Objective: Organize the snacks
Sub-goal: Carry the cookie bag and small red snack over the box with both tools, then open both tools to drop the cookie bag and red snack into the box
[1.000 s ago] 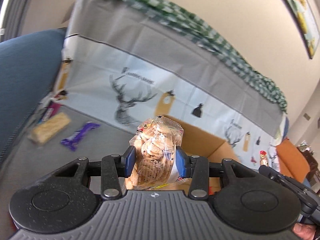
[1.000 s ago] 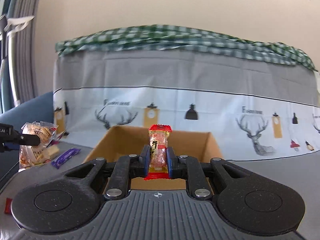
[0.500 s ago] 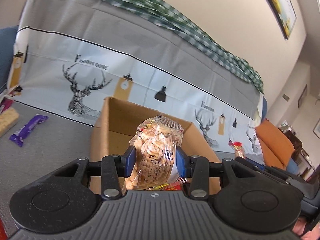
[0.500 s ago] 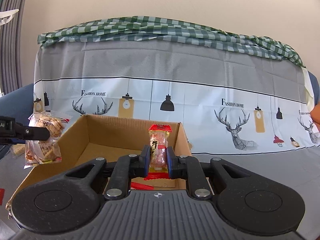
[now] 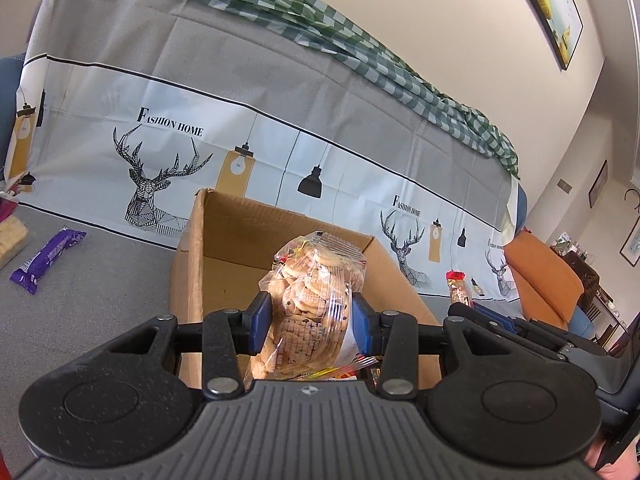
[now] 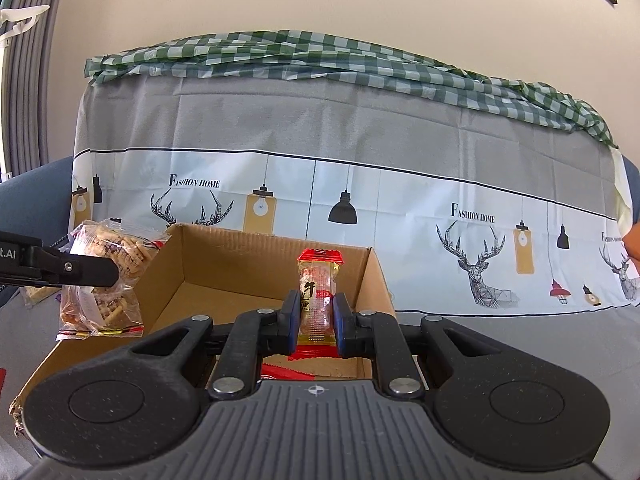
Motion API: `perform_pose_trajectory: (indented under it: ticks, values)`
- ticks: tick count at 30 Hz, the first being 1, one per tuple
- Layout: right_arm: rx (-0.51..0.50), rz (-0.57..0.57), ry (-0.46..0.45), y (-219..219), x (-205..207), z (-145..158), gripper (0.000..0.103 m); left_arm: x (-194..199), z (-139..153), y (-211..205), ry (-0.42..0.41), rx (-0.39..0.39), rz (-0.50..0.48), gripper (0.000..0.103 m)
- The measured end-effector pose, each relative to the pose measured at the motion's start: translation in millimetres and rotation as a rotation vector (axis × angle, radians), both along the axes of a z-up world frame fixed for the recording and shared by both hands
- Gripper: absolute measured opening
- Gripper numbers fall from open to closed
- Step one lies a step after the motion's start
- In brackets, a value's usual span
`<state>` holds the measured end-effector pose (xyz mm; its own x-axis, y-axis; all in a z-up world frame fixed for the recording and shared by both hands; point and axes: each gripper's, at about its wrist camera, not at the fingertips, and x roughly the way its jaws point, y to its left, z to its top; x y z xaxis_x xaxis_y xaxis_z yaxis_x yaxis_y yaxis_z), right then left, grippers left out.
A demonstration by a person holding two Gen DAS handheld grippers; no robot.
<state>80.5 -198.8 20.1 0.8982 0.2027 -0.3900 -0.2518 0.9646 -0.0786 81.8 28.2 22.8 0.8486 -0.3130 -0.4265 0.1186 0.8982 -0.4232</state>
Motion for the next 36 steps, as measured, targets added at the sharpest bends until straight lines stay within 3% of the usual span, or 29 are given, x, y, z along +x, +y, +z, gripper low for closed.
perform_pose_trajectory:
  ticks: [36]
  values:
    - [-0.012,-0.001,0.008,2.3,2.1,-1.5,0.018,-1.2,9.9,-7.8,-0.024,0.01,-0.046,0.046]
